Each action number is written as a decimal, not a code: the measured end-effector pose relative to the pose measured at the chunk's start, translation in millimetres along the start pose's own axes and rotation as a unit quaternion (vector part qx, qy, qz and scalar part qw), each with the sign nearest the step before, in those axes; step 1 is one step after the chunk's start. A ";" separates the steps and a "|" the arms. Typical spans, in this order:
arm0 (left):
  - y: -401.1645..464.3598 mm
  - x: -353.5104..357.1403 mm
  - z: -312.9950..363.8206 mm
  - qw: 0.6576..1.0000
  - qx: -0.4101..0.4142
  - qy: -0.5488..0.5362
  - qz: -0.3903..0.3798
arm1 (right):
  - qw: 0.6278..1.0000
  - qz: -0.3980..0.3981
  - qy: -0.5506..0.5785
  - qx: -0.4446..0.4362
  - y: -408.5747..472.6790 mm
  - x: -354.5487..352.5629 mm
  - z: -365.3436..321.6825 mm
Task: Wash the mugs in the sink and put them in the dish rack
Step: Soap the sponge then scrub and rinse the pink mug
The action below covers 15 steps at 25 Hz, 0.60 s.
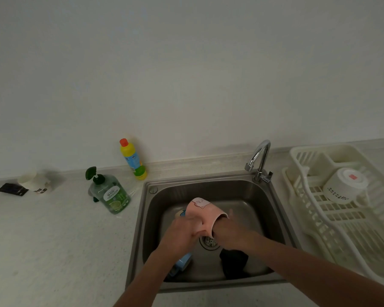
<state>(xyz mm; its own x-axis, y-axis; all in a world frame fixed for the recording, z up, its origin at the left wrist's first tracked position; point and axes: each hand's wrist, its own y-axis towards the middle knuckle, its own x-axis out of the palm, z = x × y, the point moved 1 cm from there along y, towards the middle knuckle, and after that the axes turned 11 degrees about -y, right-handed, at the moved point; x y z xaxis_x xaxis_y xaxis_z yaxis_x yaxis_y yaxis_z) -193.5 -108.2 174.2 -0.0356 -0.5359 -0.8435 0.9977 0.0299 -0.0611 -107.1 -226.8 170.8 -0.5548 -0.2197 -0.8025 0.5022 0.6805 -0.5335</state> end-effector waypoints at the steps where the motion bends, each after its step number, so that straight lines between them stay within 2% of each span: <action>1: -0.2 -0.3 0.2 1.000 -0.002 -0.011 0.002 | 0.996 0.015 0.087 -0.006 2.1 -2.8 -3.8; 3: -0.6 -3.0 -2.6 0.999 -0.020 -0.033 0.003 | 0.969 0.055 0.240 -0.017 -5.3 -8.8 -3.1; 5: -1.1 -5.4 -8.0 0.998 -0.029 -0.045 0.015 | 0.974 0.105 0.188 -0.066 -5.8 -1.9 5.3; 7: -3.0 -7.7 -10.8 0.999 -0.024 -0.036 0.014 | 0.985 0.119 0.084 -0.094 -13.2 4.4 17.1; 8: -3.6 -7.2 -10.2 0.999 -0.023 -0.025 0.006 | 0.990 0.096 0.021 -0.100 -25.1 6.8 20.8; 10: -2.7 -3.2 -7.2 1.000 -0.024 -0.020 -0.004 | 0.973 0.076 -0.176 -0.131 -25.8 11.6 21.4; 11: -1.0 -2.2 -3.6 0.999 -0.027 -0.019 -0.007 | 0.967 0.107 -0.204 -0.107 -20.2 9.2 21.1; 12: 0.9 -2.0 0.6 1.000 -0.023 -0.015 -0.007 | 0.972 0.127 -0.174 -0.093 -16.2 -0.6 15.7; 13: 2.3 -3.2 4.1 1.000 -0.018 -0.013 -0.003 | 0.987 0.133 -0.075 -0.057 -3.9 -0.1 15.3; 14: 4.5 -3.8 4.5 1.000 -0.015 -0.015 0.003 | 0.993 0.106 0.037 -0.036 -4.1 -4.1 10.5; 15: 5.9 -6.0 4.8 1.000 -0.015 -0.018 0.008 | 0.980 0.064 0.187 -0.018 5.0 1.0 7.3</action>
<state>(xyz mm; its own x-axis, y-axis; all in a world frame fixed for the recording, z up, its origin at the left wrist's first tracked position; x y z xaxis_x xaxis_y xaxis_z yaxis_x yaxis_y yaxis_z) -187.2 -108.9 181.5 -0.0178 -0.5646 -0.8252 0.9958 0.0640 -0.0652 -100.3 -228.8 165.3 -0.6959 0.1365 -0.7051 0.5638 0.7119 -0.4187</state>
